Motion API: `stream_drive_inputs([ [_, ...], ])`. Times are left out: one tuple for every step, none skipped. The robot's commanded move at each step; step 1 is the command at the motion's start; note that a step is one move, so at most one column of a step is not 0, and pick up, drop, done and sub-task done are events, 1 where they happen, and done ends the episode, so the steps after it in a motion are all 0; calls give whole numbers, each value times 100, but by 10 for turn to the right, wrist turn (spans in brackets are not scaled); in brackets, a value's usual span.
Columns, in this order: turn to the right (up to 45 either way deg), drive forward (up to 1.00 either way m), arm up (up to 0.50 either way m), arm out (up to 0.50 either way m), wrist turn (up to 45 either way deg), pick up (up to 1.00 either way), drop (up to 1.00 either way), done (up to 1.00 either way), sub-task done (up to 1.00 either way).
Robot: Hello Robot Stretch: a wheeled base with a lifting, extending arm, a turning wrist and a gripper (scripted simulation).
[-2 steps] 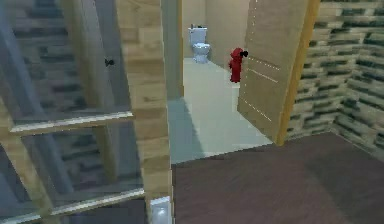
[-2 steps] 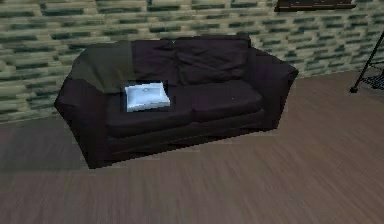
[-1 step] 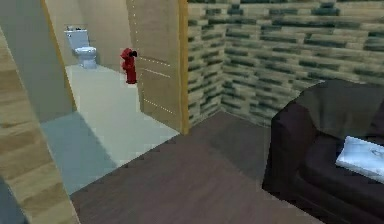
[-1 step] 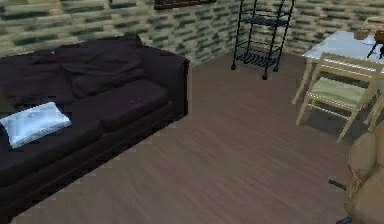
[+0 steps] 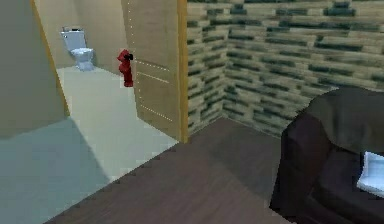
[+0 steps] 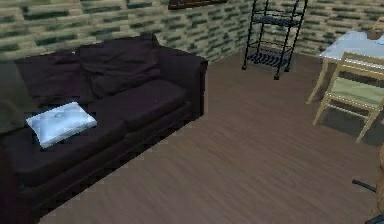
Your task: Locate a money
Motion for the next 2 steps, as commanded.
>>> stream_drive_inputs([
  [450, 0, 0, 0, 0, 0, 0, 0, 0],
  [210, 0, 0, 0, 0, 0, 0, 0, 0],
])
